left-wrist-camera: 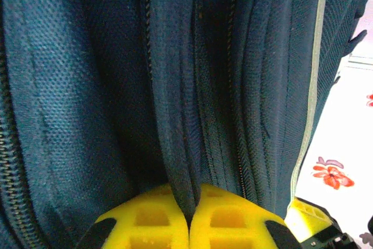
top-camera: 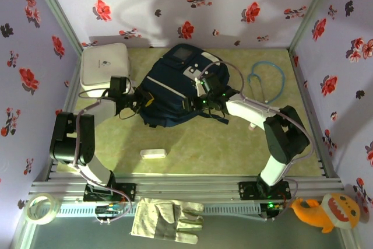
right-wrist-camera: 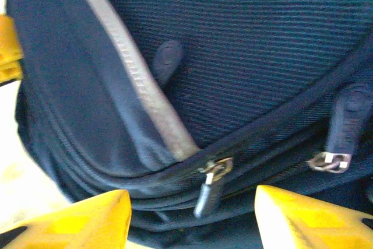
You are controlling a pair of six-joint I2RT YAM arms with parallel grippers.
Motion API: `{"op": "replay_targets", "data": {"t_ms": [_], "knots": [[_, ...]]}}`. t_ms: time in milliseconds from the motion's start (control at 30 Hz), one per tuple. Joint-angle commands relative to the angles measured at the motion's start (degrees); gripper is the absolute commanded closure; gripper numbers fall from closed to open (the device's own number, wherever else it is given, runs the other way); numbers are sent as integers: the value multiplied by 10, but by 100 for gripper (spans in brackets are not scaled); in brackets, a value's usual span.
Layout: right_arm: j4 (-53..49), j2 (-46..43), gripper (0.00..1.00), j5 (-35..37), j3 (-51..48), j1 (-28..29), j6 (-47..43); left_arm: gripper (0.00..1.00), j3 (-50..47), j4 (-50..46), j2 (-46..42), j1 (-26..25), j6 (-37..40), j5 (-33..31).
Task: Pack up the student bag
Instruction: Unzip the student bag at the top-center of the table.
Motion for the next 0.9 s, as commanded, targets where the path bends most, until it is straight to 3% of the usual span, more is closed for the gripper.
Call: {"op": "replay_targets", "data": {"t_ms": [0,100,267,567,867], "knots": [[-13,-3,48,49,8,0,-46,100,-1,21,-25,-5,-5,3],[-27,7,56,34,17,1,-52,100,0,17,-32,-5,-3,3],[-27,13,61,31,15,4,-49,100,-1,15,-35,-5,-2,3],[-39,46,61,32,43,9,-38,100,1,13,-37,-6,-1,4],[-59,44,85,46,48,13,-40,100,2,13,-36,-6,-1,4]]}}
